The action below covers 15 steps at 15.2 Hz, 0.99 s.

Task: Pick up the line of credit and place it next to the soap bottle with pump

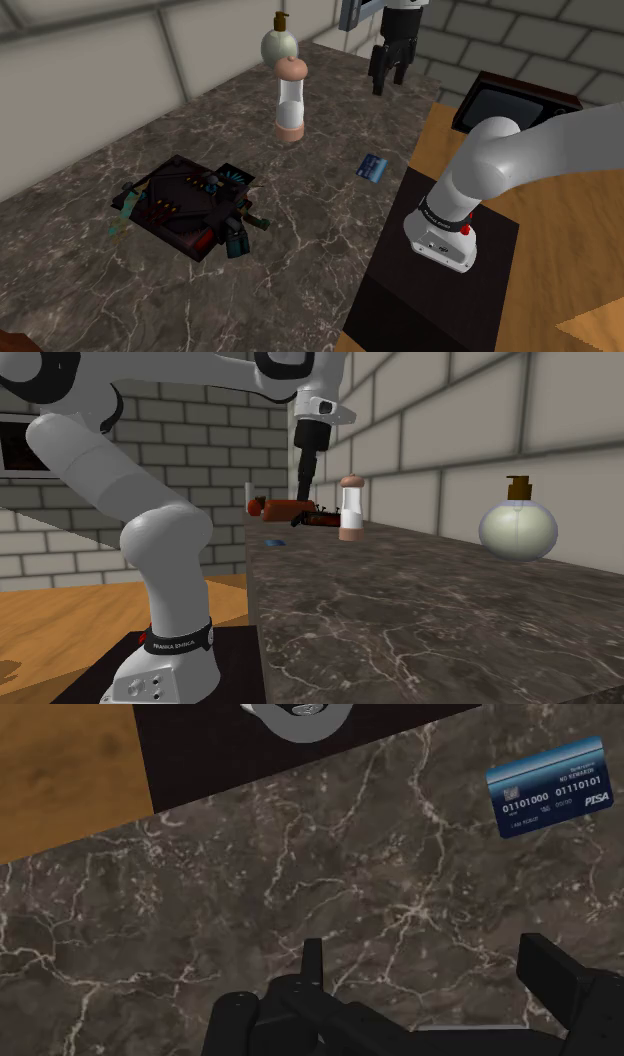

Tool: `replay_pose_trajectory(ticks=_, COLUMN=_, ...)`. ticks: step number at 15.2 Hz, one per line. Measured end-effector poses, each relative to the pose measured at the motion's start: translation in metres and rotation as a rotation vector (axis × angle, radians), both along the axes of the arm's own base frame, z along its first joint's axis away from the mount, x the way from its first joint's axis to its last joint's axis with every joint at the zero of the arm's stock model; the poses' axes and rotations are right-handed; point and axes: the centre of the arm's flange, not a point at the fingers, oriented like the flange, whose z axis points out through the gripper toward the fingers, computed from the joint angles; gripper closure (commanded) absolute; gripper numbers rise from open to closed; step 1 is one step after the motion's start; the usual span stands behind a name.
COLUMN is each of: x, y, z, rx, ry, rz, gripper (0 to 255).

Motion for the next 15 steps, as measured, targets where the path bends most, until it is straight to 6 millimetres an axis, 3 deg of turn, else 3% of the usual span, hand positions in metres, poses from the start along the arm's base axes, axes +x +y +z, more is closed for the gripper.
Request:
replay_pose_trajectory(ticks=2, x=-0.003, y=0.000, z=-0.004, rx=0.010, ry=0.012, rz=-0.038, gripper=0)
replay_pose_trajectory(ticks=6, x=-0.026, y=0.003, z=-0.033, rx=0.085, ry=0.097, rz=-0.353, gripper=0)
replay_pose_trajectory(ticks=10, x=-0.051, y=0.019, z=-0.060, rx=0.170, ry=0.196, rz=-0.713, gripper=0)
replay_pose_trajectory(ticks=15, x=-0.078, y=0.056, z=-0.088, rx=0.274, ry=0.318, rz=-1.156, gripper=0)
